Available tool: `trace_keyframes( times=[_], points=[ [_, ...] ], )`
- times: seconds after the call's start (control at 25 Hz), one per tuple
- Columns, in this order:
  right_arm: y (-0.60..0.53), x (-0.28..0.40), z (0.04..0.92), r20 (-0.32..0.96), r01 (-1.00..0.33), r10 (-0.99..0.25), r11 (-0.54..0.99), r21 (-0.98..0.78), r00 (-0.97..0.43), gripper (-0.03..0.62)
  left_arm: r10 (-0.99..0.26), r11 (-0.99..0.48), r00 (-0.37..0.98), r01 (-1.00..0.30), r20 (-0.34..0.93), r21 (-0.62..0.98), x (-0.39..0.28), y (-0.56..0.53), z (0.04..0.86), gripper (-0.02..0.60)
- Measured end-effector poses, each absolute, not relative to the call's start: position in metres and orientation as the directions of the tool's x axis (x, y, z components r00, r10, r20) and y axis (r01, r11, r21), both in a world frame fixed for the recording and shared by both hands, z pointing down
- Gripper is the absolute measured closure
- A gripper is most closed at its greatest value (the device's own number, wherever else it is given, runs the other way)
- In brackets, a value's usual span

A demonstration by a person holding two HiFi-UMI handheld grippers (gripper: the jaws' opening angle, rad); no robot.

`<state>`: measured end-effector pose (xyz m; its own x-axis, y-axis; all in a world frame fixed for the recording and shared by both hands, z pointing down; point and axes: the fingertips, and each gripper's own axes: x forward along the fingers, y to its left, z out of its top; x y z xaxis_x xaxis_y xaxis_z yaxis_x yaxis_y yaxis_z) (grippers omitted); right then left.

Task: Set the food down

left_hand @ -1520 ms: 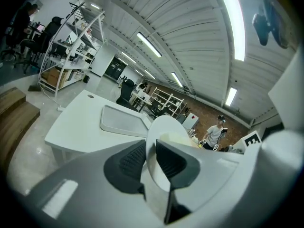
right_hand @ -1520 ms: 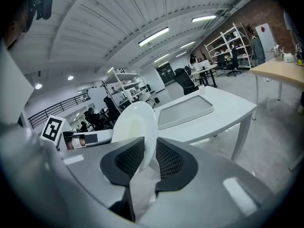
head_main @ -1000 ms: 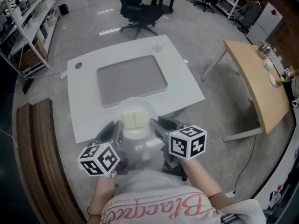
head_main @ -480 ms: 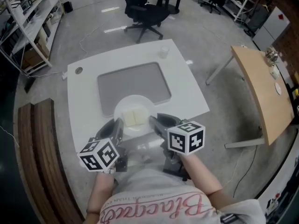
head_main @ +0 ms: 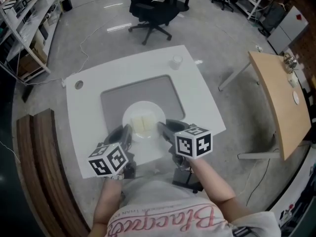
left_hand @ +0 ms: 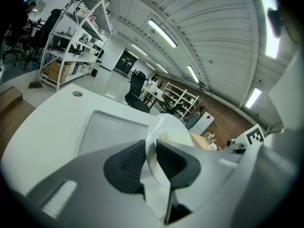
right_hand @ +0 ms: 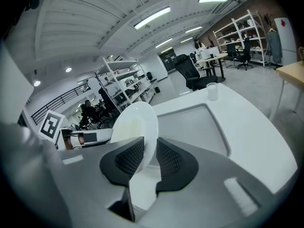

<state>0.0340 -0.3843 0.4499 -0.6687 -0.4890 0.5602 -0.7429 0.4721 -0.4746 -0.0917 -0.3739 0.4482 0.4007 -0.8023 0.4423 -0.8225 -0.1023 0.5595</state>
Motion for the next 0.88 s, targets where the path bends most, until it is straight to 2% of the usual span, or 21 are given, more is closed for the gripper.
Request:
trace_keyframes(
  times=[0.2, 0.48, 0.88],
  points=[
    [-0.418, 0.032, 0.483, 0.597, -0.751, -0.455, 0.395, -0.530, -0.661, 0.511, -0.762, -0.091, 0.414, -0.829, 0.497, 0.552, -0.094, -0.407, 0.477, 0.512],
    [-0.446, 0.034, 0.523, 0.672, -0.798, -0.432, 0.343, -0.495, -0.602, 0.507, -0.712, -0.067, 0.413, -0.846, 0.569, 0.530, -0.091, -0.437, 0.517, 0.509],
    [-0.458, 0.033, 0.557, 0.766, -0.842, -0.393, 0.416, -0.344, -0.508, 0.493, -0.633, -0.030, 0.401, -0.868, 0.662, 0.496, -0.089, -0.445, 0.560, 0.505]
  ],
)
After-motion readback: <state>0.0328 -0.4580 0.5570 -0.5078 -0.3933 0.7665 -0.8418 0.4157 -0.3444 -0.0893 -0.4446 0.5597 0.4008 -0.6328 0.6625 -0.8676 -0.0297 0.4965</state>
